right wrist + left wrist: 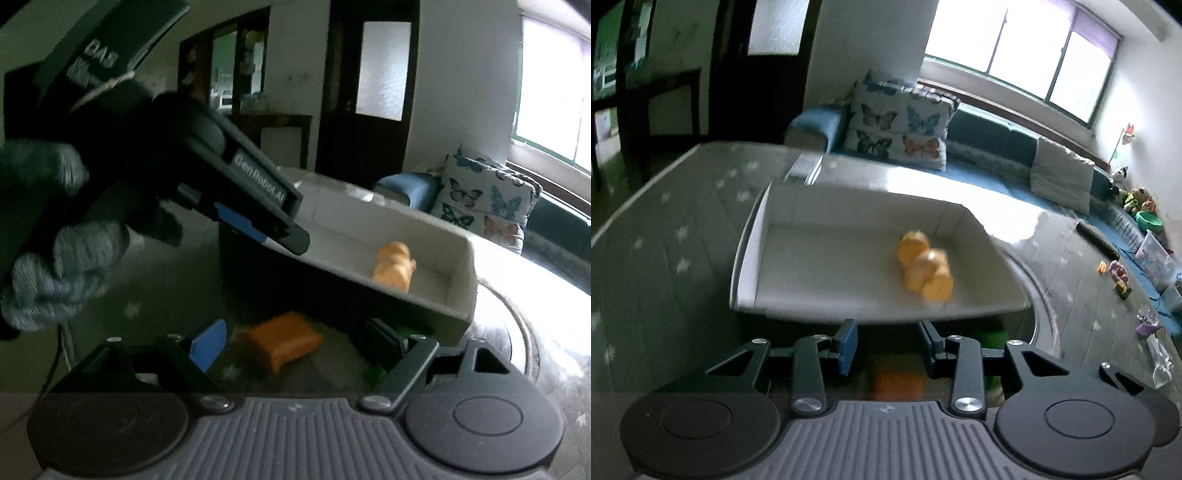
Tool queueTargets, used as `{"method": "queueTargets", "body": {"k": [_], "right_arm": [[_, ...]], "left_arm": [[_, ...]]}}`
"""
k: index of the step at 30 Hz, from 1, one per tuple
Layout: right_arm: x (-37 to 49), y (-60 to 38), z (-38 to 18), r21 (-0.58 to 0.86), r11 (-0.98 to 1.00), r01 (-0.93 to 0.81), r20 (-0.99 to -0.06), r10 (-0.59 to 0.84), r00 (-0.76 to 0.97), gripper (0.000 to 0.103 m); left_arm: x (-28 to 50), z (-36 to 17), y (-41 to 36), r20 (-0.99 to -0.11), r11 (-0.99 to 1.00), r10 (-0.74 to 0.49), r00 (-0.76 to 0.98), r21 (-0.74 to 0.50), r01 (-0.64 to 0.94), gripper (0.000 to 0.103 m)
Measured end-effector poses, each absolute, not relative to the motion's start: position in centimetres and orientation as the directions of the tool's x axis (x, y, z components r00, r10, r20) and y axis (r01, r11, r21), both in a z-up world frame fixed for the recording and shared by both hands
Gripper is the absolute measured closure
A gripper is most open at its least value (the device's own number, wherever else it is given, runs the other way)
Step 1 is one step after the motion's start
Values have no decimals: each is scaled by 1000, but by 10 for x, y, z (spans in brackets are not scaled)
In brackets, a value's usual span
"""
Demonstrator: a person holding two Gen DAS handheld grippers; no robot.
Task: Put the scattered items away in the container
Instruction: 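Move the left gripper down to the orange sponge block and grasp it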
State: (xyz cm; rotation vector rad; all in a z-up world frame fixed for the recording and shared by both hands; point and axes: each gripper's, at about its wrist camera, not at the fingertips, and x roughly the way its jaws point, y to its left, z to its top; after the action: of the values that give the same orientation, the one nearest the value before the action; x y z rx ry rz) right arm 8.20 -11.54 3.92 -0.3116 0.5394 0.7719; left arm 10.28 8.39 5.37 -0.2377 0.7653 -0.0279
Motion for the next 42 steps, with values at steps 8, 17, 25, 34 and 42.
{"method": "queueTargets", "body": {"k": [8, 17, 25, 34, 42], "right_arm": [[90, -101, 14, -2, 687, -726, -608, 576, 547, 18], [105, -87, -2, 33, 697, -716, -642, 563, 520, 22], [116, -81, -10, 49, 707, -706, -665, 550, 505, 35], [114, -84, -9, 52, 714, -698, -661, 549, 512, 44], [106, -88, -2, 65, 716, -695, -651, 558, 514, 48]], "left_arm": [[103, 23, 86, -740, 959, -154, 654, -270, -80, 65], [109, 11, 84, -758, 951, -196, 622, -301, -67, 65], [112, 1, 87, -768, 944, -216, 603, -321, -72, 65], [109, 1, 87, -767, 937, -237, 596, -342, -67, 66], [103, 8, 85, -760, 939, -232, 608, -339, -65, 73]]}}
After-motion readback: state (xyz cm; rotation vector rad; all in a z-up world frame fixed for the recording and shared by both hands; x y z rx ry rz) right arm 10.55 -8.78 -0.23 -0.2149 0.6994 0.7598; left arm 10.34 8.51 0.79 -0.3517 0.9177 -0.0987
